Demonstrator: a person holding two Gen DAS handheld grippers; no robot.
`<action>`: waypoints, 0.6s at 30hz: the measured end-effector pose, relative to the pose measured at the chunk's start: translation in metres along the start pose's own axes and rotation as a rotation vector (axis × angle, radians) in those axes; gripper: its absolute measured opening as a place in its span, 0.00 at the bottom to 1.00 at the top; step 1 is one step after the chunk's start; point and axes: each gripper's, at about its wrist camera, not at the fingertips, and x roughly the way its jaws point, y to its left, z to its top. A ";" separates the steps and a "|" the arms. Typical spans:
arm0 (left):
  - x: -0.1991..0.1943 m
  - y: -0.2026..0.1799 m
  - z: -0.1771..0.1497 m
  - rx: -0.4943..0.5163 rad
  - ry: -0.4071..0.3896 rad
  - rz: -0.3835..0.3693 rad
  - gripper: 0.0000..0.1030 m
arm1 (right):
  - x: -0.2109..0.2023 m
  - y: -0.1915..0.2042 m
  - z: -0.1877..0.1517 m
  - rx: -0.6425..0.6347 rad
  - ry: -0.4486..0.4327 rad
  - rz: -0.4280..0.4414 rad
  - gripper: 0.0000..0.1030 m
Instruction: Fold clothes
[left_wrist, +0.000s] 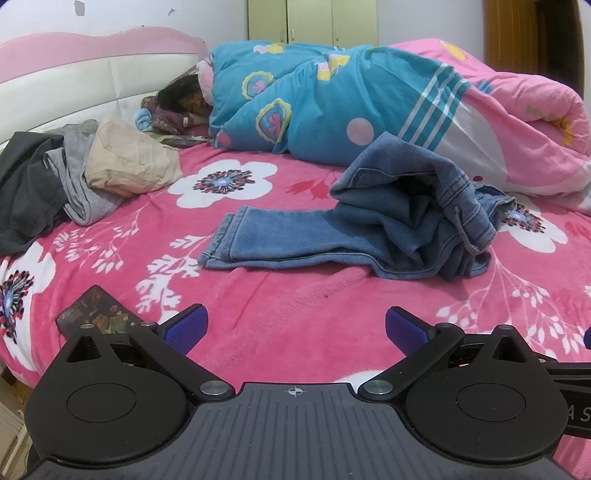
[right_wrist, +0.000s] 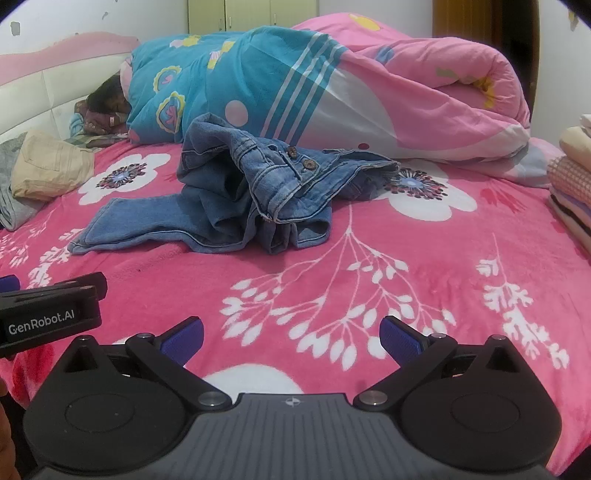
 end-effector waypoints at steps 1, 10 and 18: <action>0.000 0.000 0.000 0.001 0.001 0.000 1.00 | 0.000 0.000 0.000 0.000 0.001 0.000 1.00; 0.002 -0.002 0.000 0.006 0.004 0.003 1.00 | 0.002 0.001 0.000 -0.005 0.004 0.002 1.00; 0.004 -0.003 0.000 0.010 0.009 0.008 1.00 | 0.004 0.001 0.000 -0.008 0.003 0.002 1.00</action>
